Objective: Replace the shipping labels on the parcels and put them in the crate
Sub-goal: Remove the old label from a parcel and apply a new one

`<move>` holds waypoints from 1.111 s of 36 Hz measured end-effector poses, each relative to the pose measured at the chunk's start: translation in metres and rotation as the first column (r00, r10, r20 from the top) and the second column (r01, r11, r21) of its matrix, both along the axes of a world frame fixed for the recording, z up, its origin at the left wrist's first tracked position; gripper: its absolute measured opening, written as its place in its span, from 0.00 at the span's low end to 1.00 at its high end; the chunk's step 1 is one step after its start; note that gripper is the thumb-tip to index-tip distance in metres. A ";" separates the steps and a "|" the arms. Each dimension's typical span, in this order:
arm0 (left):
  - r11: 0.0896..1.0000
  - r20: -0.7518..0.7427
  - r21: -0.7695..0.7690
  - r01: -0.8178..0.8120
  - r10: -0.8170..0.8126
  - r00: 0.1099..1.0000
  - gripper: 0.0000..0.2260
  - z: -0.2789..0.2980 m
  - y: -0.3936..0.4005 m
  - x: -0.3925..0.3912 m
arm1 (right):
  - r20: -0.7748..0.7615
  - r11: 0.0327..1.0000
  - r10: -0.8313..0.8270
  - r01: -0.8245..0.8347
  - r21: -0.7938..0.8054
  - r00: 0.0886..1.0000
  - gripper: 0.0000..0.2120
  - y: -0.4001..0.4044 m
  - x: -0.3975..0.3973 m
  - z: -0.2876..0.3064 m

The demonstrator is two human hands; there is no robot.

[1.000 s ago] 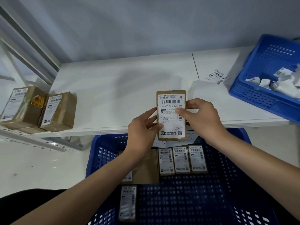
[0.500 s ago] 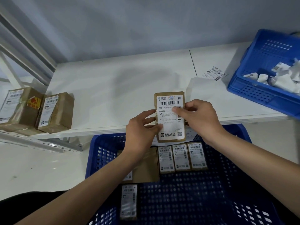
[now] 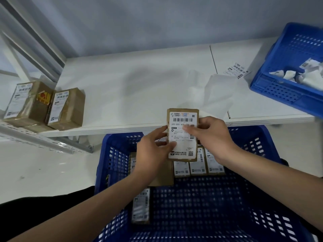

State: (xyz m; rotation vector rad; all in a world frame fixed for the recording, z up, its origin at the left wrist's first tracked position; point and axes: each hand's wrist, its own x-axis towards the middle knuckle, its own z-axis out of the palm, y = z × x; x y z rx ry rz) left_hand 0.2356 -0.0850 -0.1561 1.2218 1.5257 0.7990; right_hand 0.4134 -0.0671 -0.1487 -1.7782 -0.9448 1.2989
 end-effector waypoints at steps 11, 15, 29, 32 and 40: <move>0.992 -0.024 -0.087 0.095 -0.097 0.995 0.19 -0.048 -0.041 -0.012 | 0.115 0.989 0.081 -0.065 -0.134 0.990 0.09 -0.034 -0.012 -0.041; 0.971 0.004 -0.226 0.076 -0.078 0.997 0.18 -0.072 -0.055 -0.018 | 0.112 0.972 0.122 -0.095 -0.217 0.986 0.09 -0.049 -0.020 -0.068; 0.906 -0.087 -0.416 0.075 -0.122 0.989 0.13 -0.151 -0.093 -0.042 | 0.104 0.838 0.324 -0.234 -0.494 0.940 0.24 -0.077 -0.046 -0.167; 0.906 -0.153 -0.419 0.057 -0.132 0.979 0.16 -0.165 -0.098 -0.048 | 0.065 0.824 0.306 -0.231 -0.517 0.950 0.11 -0.084 -0.060 -0.183; 0.888 -0.260 -0.448 0.102 -0.239 0.936 0.18 -0.212 -0.111 -0.066 | 0.035 0.791 0.276 -0.206 -0.576 0.961 0.23 -0.100 -0.087 -0.249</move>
